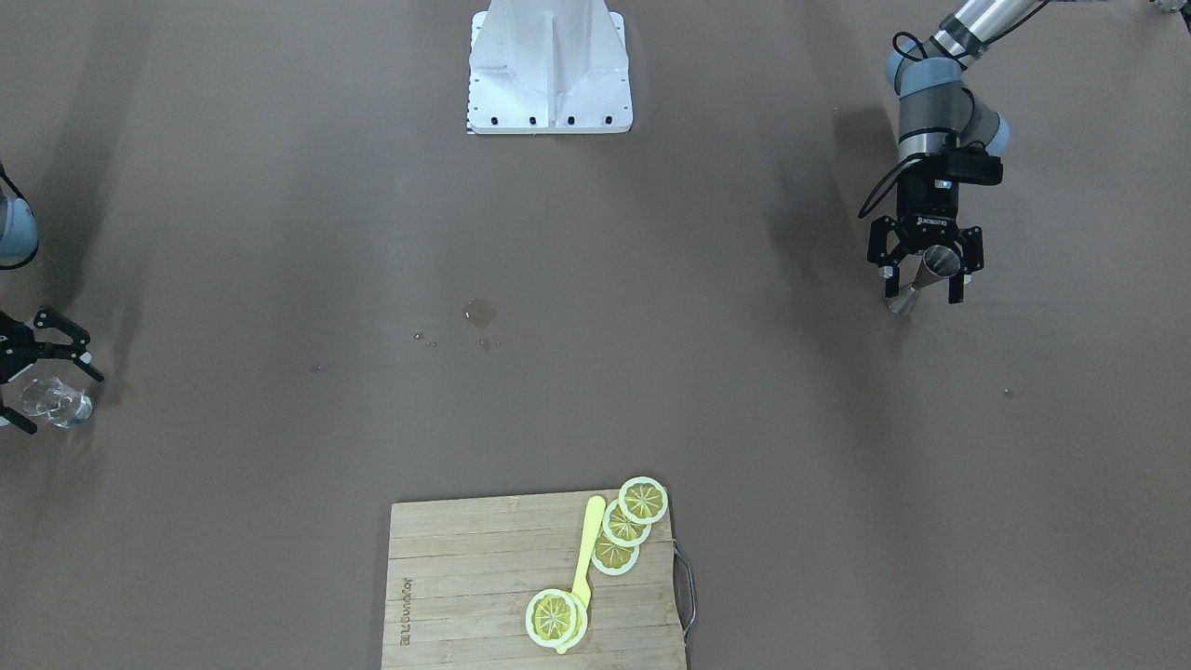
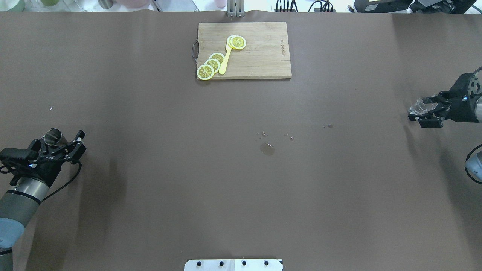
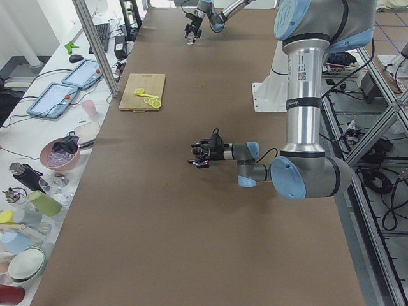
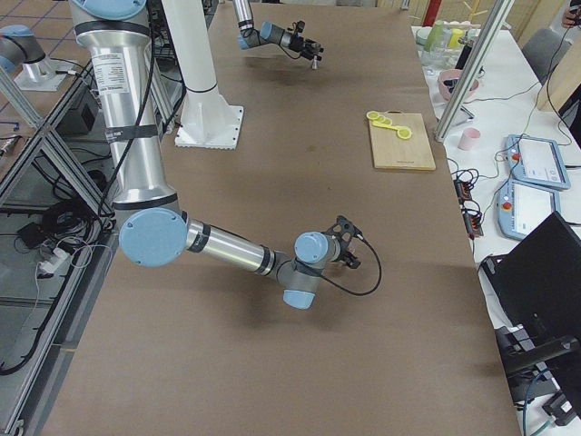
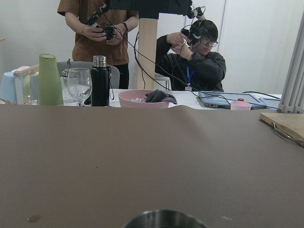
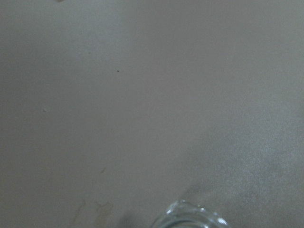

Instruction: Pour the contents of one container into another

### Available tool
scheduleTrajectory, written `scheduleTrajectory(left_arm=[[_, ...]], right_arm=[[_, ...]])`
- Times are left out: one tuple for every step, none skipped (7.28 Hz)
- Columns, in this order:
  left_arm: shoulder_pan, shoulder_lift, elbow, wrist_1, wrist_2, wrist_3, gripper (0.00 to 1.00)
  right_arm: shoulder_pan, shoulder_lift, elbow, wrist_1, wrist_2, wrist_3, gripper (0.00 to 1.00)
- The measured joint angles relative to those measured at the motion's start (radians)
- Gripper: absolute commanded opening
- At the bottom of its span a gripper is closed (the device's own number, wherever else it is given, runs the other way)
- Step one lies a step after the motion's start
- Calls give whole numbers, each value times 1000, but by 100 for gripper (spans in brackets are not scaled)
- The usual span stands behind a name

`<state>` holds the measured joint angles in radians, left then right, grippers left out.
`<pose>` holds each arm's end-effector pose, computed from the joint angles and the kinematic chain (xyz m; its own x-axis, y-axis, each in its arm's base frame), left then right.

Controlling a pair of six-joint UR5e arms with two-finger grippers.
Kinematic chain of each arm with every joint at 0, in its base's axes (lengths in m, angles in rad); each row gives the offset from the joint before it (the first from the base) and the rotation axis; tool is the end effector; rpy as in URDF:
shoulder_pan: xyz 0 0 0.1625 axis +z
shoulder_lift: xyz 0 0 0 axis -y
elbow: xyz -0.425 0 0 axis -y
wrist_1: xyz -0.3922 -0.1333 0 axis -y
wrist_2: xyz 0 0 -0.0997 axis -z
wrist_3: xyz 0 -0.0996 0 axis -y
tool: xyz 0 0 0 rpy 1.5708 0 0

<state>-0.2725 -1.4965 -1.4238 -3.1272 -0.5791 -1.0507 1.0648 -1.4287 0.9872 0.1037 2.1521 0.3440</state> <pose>0.3533 -0.3237 0.5882 0.6579 0.0986 -0.7467 0.6962 0.2985 0.6528 -0.1864 -0.4985 0.6843 0.5060 -0.7102 0.4895 -0.0106 0.5623 0.8268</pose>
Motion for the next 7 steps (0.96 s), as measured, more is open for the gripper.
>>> scheduleTrajectory(left_arm=[[9,-3,7,-3,11,0,93],[15,-5,14,-10,19,0,92],[21,-6,21,-16,31,0,91],[29,-6,28,-19,44,0,90],[34,-7,33,-22,51,0,90],[36,-7,37,-25,53,0,90],[37,-7,40,-27,54,0,89]], right_arm=[[0,0,0,1,-5,0,86],[1,0,-1,2,-8,0,83],[1,1,-1,3,-9,0,81],[1,1,0,4,-9,-1,76],[2,1,0,5,-9,-1,74],[3,0,1,6,-9,-1,74],[4,0,1,7,-9,-1,71]])
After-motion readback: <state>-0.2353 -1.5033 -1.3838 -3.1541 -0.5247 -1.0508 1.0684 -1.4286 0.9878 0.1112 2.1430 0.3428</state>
